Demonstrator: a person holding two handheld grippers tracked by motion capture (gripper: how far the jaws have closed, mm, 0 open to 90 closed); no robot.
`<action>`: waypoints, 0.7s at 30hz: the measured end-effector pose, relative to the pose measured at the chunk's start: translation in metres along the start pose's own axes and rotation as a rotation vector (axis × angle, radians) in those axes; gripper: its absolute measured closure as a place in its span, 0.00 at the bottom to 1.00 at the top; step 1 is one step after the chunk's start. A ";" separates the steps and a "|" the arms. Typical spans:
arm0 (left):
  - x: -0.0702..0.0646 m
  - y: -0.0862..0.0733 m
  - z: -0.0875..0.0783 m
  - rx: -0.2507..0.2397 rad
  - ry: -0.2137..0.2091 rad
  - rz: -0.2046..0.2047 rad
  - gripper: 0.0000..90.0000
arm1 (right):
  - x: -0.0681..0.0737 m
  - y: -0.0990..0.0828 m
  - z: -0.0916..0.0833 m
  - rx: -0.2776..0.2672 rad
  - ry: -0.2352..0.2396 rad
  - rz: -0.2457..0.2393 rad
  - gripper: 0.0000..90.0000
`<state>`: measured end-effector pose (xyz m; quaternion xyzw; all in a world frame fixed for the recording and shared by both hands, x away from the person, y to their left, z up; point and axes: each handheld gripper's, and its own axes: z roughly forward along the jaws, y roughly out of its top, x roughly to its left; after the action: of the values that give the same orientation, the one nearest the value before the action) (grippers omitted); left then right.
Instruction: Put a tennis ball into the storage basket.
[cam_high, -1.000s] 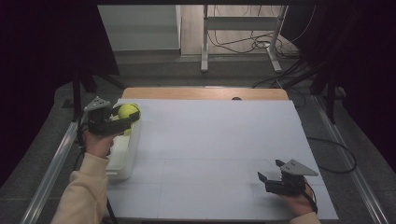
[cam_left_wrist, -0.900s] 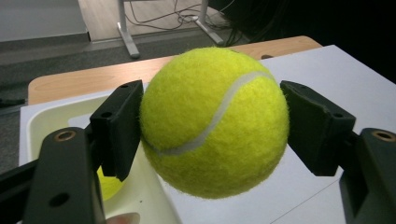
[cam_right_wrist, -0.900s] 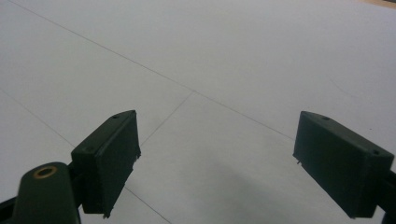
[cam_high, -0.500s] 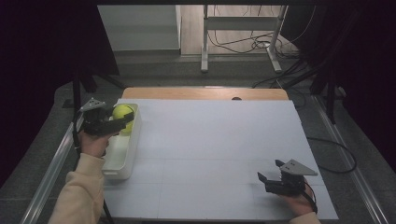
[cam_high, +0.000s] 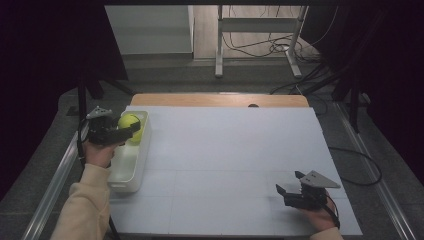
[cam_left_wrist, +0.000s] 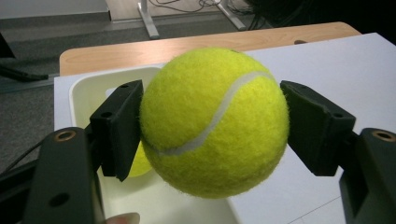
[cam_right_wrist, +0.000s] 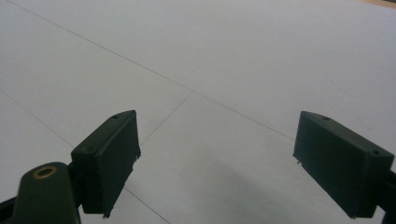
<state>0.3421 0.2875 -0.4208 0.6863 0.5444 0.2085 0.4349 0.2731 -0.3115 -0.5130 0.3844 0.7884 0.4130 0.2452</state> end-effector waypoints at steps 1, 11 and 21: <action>0.000 -0.001 0.000 0.002 0.004 -0.003 0.30 | 0.000 0.000 0.000 0.000 0.001 0.000 0.16; 0.004 -0.005 0.005 0.039 0.019 0.008 0.30 | 0.000 0.000 0.000 0.005 -0.002 -0.003 0.16; 0.006 -0.008 0.011 0.091 0.056 0.030 0.29 | 0.000 0.000 0.001 0.007 -0.002 -0.005 0.16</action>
<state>0.3478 0.2897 -0.4344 0.7073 0.5549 0.2093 0.3848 0.2734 -0.3112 -0.5134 0.3836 0.7905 0.4093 0.2456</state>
